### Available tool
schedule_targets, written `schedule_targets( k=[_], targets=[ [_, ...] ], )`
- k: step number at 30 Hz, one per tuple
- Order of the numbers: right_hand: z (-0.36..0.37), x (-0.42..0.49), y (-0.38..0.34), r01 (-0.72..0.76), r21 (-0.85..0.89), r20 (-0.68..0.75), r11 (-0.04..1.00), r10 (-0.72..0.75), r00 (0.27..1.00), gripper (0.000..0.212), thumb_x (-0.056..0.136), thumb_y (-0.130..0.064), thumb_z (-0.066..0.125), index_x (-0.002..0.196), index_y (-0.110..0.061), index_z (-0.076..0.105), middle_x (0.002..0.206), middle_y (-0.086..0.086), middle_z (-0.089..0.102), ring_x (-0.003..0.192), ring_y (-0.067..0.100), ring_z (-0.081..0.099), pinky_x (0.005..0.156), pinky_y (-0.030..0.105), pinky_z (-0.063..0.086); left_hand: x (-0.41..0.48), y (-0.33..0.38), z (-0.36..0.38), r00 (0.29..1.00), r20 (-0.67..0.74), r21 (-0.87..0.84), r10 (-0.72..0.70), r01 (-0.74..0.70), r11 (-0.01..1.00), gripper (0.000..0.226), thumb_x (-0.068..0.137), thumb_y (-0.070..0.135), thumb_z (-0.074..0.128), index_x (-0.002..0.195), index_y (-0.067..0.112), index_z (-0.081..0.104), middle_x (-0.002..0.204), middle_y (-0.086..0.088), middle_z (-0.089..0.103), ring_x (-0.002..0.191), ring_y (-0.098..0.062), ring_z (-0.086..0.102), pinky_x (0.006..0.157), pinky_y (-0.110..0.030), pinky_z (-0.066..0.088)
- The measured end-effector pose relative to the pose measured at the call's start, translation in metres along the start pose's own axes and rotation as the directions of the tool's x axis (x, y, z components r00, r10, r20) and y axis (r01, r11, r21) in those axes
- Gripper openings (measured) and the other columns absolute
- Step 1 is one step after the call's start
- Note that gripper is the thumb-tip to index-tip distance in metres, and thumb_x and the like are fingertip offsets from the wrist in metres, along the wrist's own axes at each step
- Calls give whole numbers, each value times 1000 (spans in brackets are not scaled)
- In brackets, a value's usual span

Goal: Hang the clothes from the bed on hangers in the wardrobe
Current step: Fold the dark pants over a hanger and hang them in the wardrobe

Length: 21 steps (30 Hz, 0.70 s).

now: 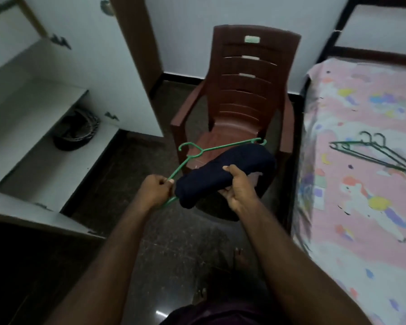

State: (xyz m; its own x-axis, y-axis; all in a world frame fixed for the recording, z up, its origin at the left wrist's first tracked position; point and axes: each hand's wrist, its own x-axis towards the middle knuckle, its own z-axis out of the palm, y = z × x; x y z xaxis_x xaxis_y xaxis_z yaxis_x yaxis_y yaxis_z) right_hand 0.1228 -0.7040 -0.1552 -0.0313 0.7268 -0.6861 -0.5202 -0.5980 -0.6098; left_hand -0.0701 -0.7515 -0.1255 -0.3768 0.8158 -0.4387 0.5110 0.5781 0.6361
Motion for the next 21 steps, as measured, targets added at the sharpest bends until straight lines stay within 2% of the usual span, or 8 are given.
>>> schedule_targets(
  k=[2, 4, 7, 10, 13, 16, 19, 21],
  targets=[
    [13, 9, -3, -43, -42, 32, 998, 45, 998, 19, 89, -15, 62, 107, -15, 58, 116, 8, 67, 100, 21, 64, 80, 38, 54, -2, -2, -5, 978, -175, -27, 115, -121, 992, 26, 99, 19, 53, 76, 11, 63, 68, -4, 64, 62, -17, 58, 56, -26, 41],
    [27, 18, -9, -94, -72, 50, 993, 98, 994, 14, 90, -17, 62, 103, -16, 58, 121, 9, 64, 101, 23, 63, 74, 37, 53, -6, 4, -14, 915, -305, -46, 265, -292, 955, 18, 99, 17, 52, 86, 13, 63, 68, -1, 62, 59, -12, 59, 54, -25, 45],
    [53, 27, -24, -141, -92, 56, 986, 147, 988, 9, 94, -23, 59, 97, -16, 56, 123, 10, 59, 100, 25, 60, 72, 38, 51, -8, 22, -26, 816, -337, 23, 470, -492, 870, 14, 99, 17, 51, 94, 15, 64, 63, 5, 58, 53, -9, 58, 53, -29, 51],
    [97, 30, -51, -132, -245, 122, 960, 166, 979, 26, 93, -34, 59, 108, -15, 53, 116, 7, 57, 97, 26, 59, 75, 41, 51, -5, 44, -47, 699, -440, 154, 563, -559, 814, 18, 95, 23, 51, 96, 16, 67, 64, 10, 58, 55, -5, 57, 54, -34, 51],
    [134, 26, -71, -29, -505, 232, 863, 168, 958, 49, 89, -55, 59, 117, -16, 54, 110, 7, 62, 91, 28, 63, 70, 38, 53, -2, 61, -64, 638, -536, 165, 552, -563, 810, 18, 94, 22, 52, 96, 14, 68, 63, 10, 58, 54, -4, 56, 53, -31, 49],
    [158, 23, -85, 124, -691, 352, 712, 182, 918, 72, 81, -74, 55, 115, -11, 59, 100, 10, 70, 82, 28, 69, 58, 30, 53, 3, 67, -81, 599, -672, 89, 434, -517, 852, 15, 96, 18, 54, 95, 15, 69, 61, 8, 59, 49, -6, 55, 51, -24, 46],
    [171, 31, -101, 247, -753, 447, 610, 199, 872, 68, 81, -76, 53, 104, -13, 62, 96, 12, 71, 80, 28, 71, 61, 32, 56, 10, 65, -103, 599, -760, -77, 250, -465, 882, 14, 97, 10, 55, 100, 14, 69, 61, 2, 60, 44, -6, 52, 49, -22, 46],
    [187, 49, -115, 395, -670, 518, 629, 15, 855, 55, 84, -67, 59, 90, -13, 63, 86, 9, 69, 75, 25, 68, 63, 33, 54, 17, 60, -125, 584, -788, -123, 194, -459, 880, 16, 98, 10, 55, 99, 20, 68, 60, 4, 60, 44, -9, 52, 49, -26, 48]
  ],
)
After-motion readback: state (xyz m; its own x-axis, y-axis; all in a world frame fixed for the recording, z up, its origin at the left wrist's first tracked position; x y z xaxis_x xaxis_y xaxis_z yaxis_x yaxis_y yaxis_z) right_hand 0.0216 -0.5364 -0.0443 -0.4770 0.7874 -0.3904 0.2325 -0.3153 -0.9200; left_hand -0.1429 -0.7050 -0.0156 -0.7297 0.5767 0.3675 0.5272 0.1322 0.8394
